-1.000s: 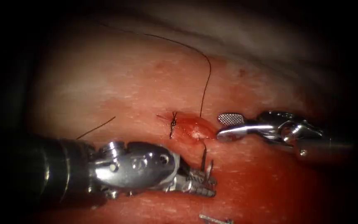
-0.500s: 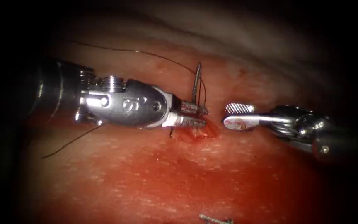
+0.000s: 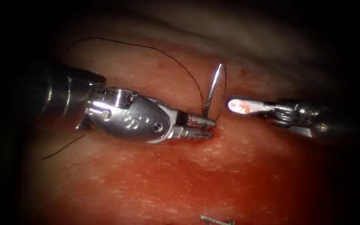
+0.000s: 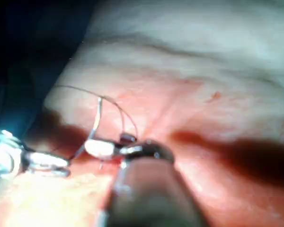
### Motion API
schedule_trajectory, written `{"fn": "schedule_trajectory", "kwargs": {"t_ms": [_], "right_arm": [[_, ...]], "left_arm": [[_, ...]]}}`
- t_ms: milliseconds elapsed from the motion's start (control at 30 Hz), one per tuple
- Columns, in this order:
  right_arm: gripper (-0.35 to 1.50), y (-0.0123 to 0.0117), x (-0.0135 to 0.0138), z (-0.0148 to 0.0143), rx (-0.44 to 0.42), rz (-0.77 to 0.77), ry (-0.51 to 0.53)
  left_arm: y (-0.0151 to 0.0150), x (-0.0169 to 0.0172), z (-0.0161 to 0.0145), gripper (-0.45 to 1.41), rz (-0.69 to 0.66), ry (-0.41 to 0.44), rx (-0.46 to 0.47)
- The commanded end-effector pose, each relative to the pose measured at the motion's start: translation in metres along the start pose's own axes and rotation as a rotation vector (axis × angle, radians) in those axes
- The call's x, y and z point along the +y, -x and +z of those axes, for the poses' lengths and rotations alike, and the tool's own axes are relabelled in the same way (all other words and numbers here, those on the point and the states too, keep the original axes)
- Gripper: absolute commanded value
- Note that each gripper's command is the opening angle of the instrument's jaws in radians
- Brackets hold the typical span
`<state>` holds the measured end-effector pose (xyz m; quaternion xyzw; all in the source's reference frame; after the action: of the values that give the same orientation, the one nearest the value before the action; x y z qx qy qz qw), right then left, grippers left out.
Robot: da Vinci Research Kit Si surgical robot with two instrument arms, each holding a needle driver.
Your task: Wound Closure
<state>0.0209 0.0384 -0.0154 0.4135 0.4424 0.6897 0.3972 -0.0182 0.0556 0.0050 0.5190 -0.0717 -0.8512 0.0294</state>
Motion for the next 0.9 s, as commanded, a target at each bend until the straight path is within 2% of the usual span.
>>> {"fn": "schedule_trajectory", "kwargs": {"t_ms": [33,467,533,567,633,900], "right_arm": [[1.15,0.0004,0.0002,0.0013,-0.008,0.011,-0.007],[1.11,0.0016,0.0005,0.0047,0.007,0.025,-0.012],[0.88,0.0014,0.0006,0.0044,0.004,0.024,-0.013],[0.61,0.0014,0.0006,0.0042,-0.001,0.024,-0.015],[-0.33,0.0013,0.0006,0.0037,-0.006,0.024,-0.009],[-0.35,0.0002,0.0003,0.0025,0.051,-0.035,0.029]], "left_arm": [[0.0004,0.0008,0.0008,-0.35,0.02,-0.001,-0.002],[-0.0001,0.0016,0.0015,-0.35,0.026,0.007,0.008],[-0.0002,0.0015,0.0014,-0.35,0.026,0.007,0.008],[-0.0002,0.0015,0.0014,-0.35,0.026,0.008,0.009],[-0.0002,0.0015,0.0014,-0.35,0.026,0.008,0.009],[-0.0008,0.0017,0.0016,-0.35,0.014,0.015,0.017]]}}
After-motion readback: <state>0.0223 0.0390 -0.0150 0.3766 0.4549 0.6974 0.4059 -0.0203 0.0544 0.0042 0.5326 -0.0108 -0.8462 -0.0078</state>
